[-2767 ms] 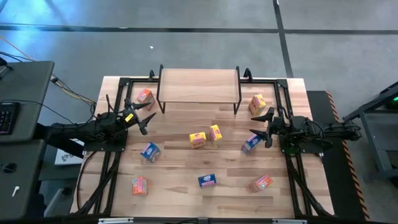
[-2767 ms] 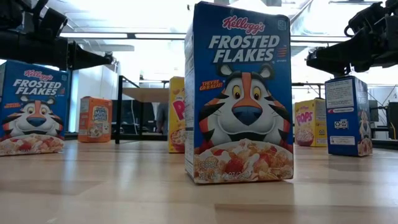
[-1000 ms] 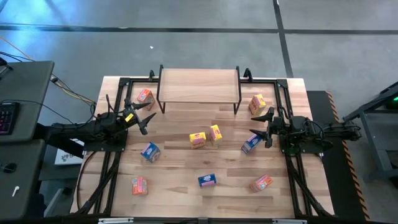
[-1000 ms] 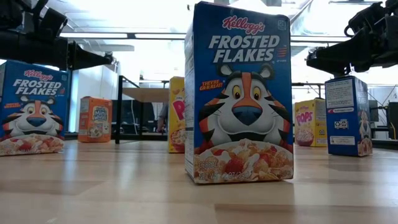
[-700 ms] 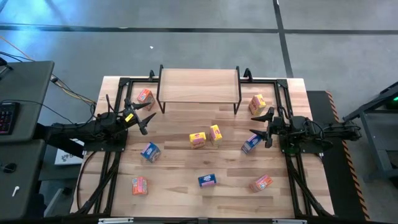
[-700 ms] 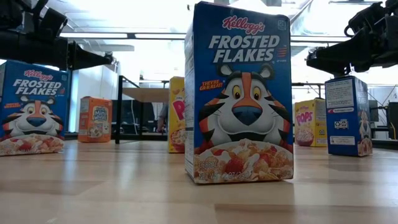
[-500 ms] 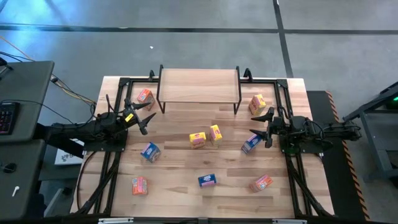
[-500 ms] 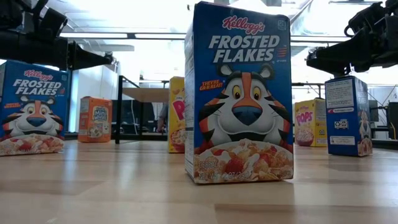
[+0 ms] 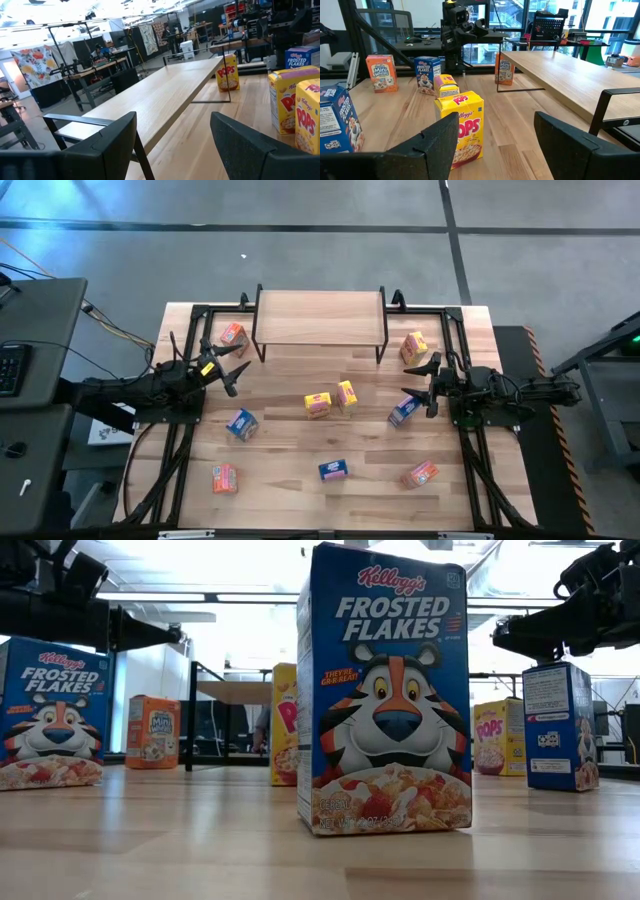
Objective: Stack cereal on shelf
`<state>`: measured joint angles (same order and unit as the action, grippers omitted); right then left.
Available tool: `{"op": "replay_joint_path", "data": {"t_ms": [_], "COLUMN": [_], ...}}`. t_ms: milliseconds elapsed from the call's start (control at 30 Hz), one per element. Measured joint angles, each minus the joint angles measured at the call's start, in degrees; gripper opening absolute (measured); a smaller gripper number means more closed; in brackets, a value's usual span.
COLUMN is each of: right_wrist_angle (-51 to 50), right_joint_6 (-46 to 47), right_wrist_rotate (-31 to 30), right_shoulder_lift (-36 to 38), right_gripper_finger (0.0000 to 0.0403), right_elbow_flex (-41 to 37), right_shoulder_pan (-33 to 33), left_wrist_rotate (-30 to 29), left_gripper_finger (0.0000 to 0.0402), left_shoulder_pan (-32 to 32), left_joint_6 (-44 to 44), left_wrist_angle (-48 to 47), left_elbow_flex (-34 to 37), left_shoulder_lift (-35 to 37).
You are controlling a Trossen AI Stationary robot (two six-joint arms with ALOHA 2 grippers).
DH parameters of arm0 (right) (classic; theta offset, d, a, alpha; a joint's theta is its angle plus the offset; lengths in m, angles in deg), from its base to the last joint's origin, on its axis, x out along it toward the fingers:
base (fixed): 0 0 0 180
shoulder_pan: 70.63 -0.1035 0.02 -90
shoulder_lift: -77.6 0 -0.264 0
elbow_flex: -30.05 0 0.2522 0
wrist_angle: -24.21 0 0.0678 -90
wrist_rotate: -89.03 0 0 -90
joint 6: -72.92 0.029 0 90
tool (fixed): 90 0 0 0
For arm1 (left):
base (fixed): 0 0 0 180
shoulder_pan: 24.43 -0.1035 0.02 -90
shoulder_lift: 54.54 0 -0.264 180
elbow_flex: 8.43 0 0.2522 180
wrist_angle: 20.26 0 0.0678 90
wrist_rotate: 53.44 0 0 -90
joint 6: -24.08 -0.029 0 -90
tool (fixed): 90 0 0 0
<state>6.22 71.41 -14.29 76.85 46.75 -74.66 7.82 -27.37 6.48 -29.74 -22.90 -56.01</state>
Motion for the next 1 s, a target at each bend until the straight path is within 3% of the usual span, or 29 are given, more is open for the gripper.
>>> {"op": "replay_joint_path", "data": {"t_ms": [333, 567, 767, 1000], "right_wrist_angle": [0.0, 0.0, 0.0, 0.0], "right_joint_6": [0.0, 0.0, 0.0, 0.0], "right_wrist_rotate": [0.0, 0.0, 0.0, 0.0], "right_shoulder_lift": [0.0, 0.0, 0.0, 0.0], "right_gripper_finger": [0.0252, 0.0252, 0.0252, 0.0252], "right_elbow_flex": [0.0, 0.0, 0.0, 0.0], "right_shoulder_pan": [0.0, 0.0, 0.0, 0.0], "left_wrist_rotate": [0.2, 4.9, 4.1, -0.5], "left_gripper_finger": [0.0246, 0.0246, 0.0246, 0.0246], "left_shoulder_pan": [0.0, 0.0, 0.1, 2.0], "left_joint_6": [9.5, 11.6, 15.8, 24.7], "left_wrist_angle": [0.0, -0.3, -6.6, -19.6], "left_elbow_flex": [0.0, -2.1, -7.6, -19.3], "left_shoulder_lift": [0.0, 0.0, -1.8, -11.5]}}
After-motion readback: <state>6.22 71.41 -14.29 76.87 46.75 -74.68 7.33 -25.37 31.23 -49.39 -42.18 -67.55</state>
